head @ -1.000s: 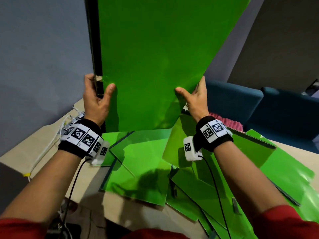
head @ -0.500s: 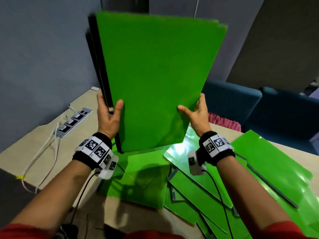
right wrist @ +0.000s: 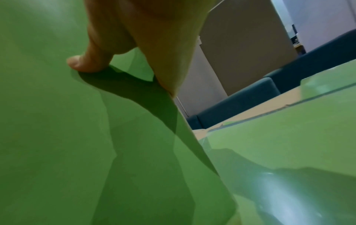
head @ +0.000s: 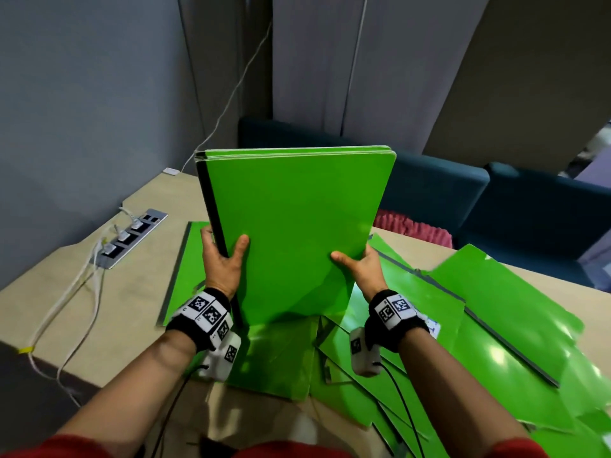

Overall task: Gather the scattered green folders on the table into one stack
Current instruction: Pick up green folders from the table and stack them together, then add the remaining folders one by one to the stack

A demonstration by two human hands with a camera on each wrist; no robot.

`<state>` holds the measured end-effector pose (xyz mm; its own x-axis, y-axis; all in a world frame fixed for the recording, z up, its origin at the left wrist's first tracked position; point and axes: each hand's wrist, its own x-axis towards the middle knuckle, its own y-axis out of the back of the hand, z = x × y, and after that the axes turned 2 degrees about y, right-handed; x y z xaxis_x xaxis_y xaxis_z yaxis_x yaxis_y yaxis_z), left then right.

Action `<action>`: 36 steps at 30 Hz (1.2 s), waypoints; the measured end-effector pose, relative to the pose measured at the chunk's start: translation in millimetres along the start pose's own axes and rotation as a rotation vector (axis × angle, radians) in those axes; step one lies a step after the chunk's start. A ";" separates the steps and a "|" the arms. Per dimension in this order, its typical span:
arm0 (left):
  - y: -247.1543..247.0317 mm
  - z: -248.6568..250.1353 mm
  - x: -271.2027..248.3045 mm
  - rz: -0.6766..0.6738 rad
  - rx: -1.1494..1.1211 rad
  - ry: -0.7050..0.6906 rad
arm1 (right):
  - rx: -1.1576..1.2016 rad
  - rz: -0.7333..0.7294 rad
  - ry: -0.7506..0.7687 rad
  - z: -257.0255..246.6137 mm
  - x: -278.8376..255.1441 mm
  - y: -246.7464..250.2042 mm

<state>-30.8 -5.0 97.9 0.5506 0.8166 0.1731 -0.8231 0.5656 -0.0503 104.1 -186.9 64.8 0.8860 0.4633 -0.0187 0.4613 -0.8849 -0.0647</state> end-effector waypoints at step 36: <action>-71.2 -17.5 -0.4 -0.286 0.093 0.276 | -0.149 0.301 -0.239 7.5 -46.7 78.6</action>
<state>30.0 -43.6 84.2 0.7652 0.6353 -0.1040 -0.6336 0.7718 0.0531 98.7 -277.7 53.2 0.9548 0.1650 -0.2472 0.2002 -0.9718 0.1243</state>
